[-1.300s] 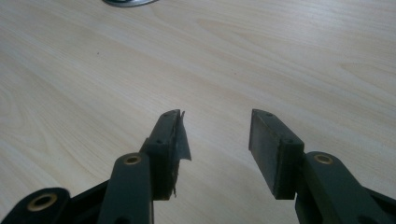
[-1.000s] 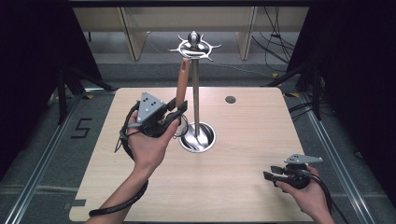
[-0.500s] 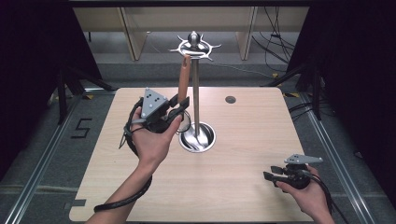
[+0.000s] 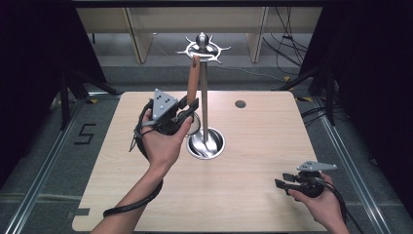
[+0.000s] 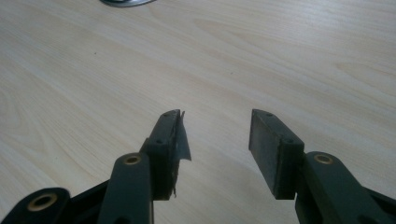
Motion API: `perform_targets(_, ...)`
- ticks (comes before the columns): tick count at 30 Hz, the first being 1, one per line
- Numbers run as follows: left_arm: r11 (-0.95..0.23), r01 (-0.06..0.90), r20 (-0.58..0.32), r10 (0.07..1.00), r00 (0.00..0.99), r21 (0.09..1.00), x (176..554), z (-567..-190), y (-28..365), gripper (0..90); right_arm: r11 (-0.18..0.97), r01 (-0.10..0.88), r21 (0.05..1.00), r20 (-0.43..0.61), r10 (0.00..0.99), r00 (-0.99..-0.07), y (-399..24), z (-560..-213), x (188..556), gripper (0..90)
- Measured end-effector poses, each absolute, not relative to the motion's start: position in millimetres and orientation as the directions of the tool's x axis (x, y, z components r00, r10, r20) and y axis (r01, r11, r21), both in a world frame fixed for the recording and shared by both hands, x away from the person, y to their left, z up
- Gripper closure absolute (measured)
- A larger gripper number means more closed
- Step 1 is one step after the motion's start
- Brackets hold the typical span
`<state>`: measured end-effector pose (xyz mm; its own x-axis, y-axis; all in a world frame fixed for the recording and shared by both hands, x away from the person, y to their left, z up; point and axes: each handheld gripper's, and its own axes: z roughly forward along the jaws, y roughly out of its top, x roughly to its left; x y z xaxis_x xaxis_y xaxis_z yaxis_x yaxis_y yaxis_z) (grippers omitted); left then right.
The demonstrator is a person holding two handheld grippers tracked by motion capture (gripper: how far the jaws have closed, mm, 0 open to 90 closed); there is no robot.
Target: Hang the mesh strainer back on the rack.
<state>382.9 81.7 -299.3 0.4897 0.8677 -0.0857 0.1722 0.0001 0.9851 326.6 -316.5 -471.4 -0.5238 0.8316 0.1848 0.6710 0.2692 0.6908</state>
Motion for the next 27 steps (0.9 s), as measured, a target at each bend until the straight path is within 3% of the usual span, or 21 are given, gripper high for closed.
perform_targets(19,-0.032,0.165,-0.05,0.882,0.469,0.986,401.9,-300.7,73.7,68.5,0.273,0.666,0.695,0.183,0.828,-0.53,-316.5,-471.6,326.2,54.6)
perform_targets(27,-0.018,0.199,-0.079,0.878,0.471,0.98,407.2,-301.8,70.5,68.4,0.273,0.676,0.684,0.197,0.824,-0.532,-315.8,-471.9,326.3,54.6)
